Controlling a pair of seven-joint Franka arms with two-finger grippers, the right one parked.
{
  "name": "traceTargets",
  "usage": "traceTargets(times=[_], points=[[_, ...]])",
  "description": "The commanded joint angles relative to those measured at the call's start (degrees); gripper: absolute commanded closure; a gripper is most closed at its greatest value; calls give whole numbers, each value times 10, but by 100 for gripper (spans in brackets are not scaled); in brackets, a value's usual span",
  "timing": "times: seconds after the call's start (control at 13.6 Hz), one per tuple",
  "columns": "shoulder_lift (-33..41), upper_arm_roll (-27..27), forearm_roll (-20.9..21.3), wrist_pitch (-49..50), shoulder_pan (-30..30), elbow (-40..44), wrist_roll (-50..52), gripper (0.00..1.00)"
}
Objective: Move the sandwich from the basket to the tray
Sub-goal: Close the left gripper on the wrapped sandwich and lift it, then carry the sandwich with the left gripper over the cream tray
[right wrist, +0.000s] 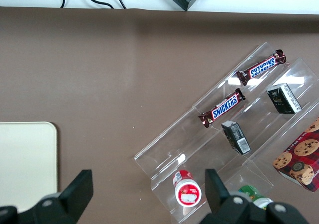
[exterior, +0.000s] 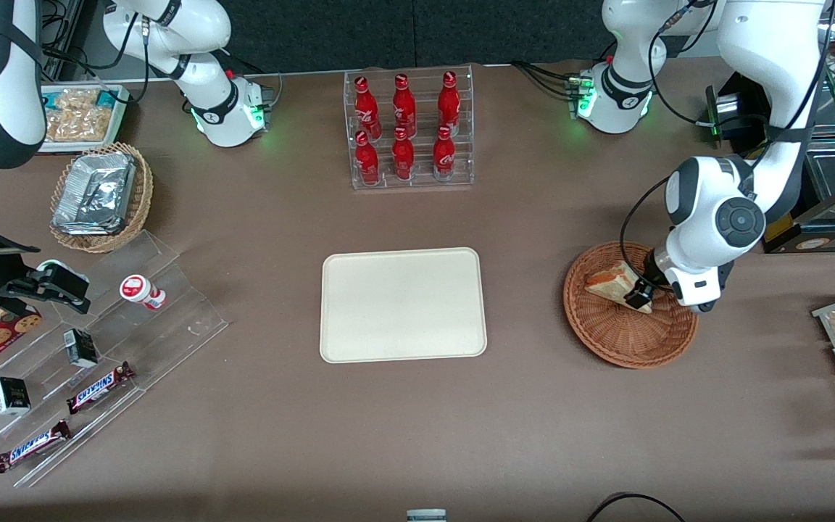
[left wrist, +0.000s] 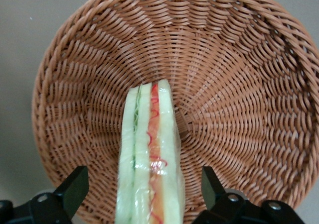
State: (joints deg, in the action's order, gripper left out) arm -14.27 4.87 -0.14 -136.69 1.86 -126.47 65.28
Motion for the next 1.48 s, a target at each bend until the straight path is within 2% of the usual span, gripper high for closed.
traceTargets(times=[0.0,0.3,0.44,0.59,0.66,0.89,1.11,1.4], points=[[-19,-3,-5,-27,8,-4,69,0],[-37,-1,-4,-67,21,-21,107,3],[-46,-1,-3,-81,22,-24,113,55],[-46,-1,0,-81,27,-23,112,93],[-45,-1,0,-81,28,-21,110,100],[-5,-1,4,-44,28,-17,50,100],[43,4,0,98,31,50,-66,100],[45,79,-5,226,38,175,-164,100]])
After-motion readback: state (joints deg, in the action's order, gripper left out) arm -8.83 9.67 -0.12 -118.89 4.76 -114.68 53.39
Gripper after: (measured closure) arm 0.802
